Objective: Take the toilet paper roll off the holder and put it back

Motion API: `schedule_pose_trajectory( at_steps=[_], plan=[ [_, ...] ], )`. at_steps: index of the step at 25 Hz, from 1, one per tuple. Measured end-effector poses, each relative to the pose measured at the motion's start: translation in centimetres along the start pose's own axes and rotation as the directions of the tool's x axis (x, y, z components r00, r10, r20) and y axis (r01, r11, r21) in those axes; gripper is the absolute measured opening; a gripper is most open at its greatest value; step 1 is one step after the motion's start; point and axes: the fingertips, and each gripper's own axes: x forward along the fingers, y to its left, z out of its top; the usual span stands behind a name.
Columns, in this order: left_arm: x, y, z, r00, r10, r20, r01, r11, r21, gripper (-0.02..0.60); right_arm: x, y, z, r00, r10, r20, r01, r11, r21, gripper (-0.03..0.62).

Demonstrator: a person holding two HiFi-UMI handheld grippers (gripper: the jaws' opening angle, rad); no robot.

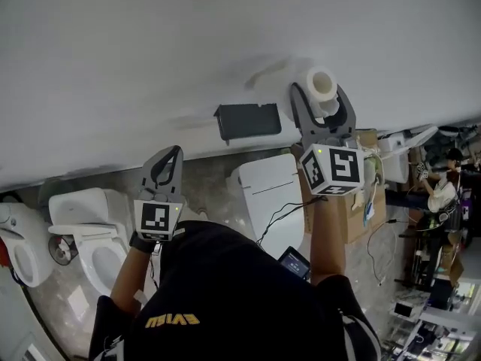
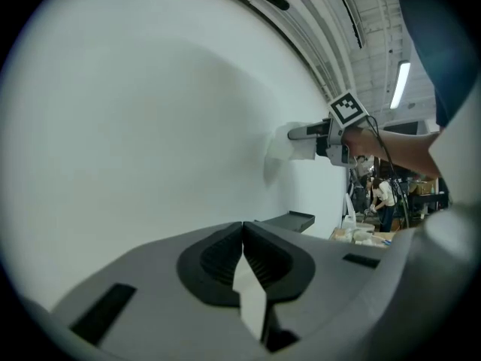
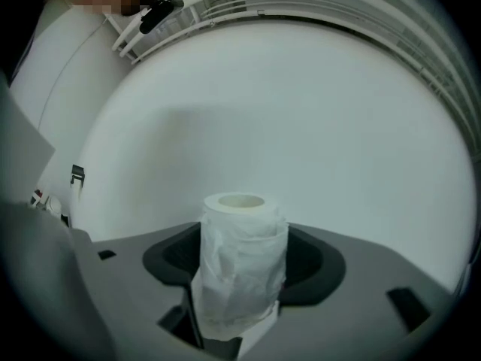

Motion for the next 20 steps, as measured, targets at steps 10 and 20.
schedule_pose_trajectory(
  at_steps=[10,20],
  plan=[
    [-1.4,0.8,-0.9,1.000,0.020,-0.015,-0.020,1.000,-0.002,0.012,1.3,4.6,-7.5,0.997,0.040,-0.068,-0.032,0.992,0.123,0.288],
    [-1.9,0.3,-1.8,1.000,-0.001,-0.020,0.001,1.000,-0.002,0.012,1.9,7.1,-12.9,0.992,0.047,-0.116,-0.028,0.987,0.157,0.288]
  ],
)
